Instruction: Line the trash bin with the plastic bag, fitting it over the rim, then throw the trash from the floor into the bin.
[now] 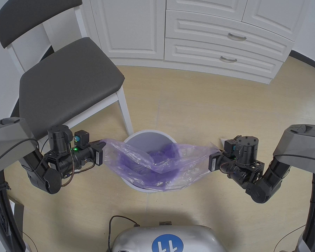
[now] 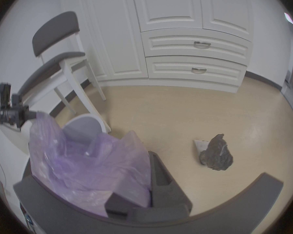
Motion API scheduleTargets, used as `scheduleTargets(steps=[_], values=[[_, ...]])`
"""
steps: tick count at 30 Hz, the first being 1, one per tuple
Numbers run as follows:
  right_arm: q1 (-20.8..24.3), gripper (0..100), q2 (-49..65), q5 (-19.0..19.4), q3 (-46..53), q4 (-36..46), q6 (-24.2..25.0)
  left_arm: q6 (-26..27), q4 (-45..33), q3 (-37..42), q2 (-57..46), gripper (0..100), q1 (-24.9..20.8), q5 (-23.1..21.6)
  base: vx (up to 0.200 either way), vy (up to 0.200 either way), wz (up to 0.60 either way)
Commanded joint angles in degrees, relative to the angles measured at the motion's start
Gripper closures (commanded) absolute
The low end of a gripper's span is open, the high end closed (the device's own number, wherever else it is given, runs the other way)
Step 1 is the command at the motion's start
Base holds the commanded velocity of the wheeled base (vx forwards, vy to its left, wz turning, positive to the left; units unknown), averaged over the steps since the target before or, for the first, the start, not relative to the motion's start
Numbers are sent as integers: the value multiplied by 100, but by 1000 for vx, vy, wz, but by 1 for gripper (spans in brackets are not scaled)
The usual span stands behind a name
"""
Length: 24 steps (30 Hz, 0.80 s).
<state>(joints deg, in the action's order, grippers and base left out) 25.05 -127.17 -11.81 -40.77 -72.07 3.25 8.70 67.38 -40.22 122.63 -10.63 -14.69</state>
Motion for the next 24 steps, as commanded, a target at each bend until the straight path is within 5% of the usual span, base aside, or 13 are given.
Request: scheduleTargets(steps=[1,13,20,24], values=[[-352,100,61,135,368,-97,-431,44,-5,-48,16,100,114,1,0,0,0],[-387,100,52,162,860,-105,-1002,79,3,-74,86,100,123,1,0,0,0],[-449,100,509,970,1686,-97,-1635,334,12,23,60,100,237,-69,0,0,0],[-431,100,615,1085,1985,-97,-1960,509,-5,181,25,100,237,-280,0,0,0]])
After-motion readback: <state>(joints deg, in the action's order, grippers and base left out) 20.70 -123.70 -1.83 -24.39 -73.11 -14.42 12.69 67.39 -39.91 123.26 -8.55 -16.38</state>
